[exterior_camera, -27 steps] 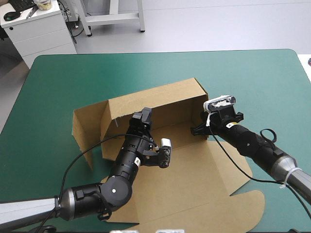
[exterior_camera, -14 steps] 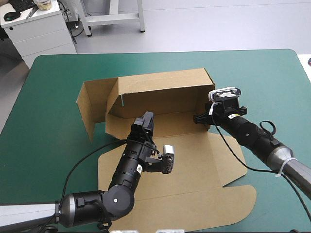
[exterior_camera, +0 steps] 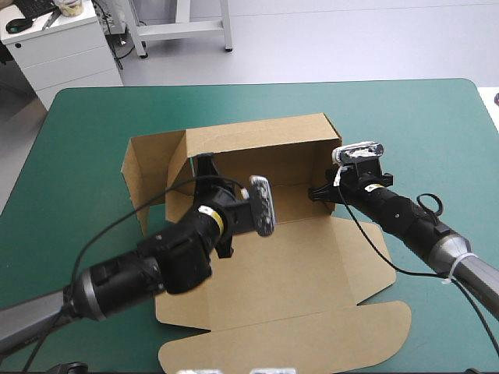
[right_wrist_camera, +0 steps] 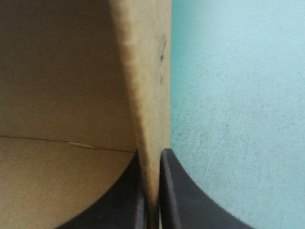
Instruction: Fold the box
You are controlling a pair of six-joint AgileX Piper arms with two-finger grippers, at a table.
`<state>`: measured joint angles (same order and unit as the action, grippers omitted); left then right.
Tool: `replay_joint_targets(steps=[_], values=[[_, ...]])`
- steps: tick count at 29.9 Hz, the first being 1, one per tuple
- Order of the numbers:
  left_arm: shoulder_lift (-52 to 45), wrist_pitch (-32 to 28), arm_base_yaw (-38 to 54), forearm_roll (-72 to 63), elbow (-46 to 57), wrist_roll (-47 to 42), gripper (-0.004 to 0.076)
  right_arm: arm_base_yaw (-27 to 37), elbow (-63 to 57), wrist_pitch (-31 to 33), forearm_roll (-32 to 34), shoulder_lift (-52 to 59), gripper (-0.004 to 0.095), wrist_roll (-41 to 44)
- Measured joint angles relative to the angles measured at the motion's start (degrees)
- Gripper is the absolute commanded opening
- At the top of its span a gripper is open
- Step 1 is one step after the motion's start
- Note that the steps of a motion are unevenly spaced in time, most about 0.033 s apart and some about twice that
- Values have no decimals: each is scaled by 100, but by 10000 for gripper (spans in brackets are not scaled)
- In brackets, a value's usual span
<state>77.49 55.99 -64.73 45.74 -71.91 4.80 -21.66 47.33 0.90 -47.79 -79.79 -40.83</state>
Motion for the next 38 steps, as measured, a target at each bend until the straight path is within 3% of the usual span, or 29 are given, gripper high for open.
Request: replay_joint_targets(steps=[8,15,20,27,33,38], values=[[0,795,2093,-1851,-1955,388,14,0,0,192,16,0,-14,0],[-31,742,4351,-3739,-2260,203,15,0,0,252,16,0,-14,0],[-31,788,6298,-5679,-1858,902,15,0,0,264,22,0,-14,0],[-31,450,8670,-7830,-513,1243,15,0,0,264,22,0,-14,0],[-31,-110,9284,-8967,683,1622,14,32,48,406,22,0,4,0],[-31,-403,9307,-9193,1068,1760,14,360,483,1383,256,0,4,367]])
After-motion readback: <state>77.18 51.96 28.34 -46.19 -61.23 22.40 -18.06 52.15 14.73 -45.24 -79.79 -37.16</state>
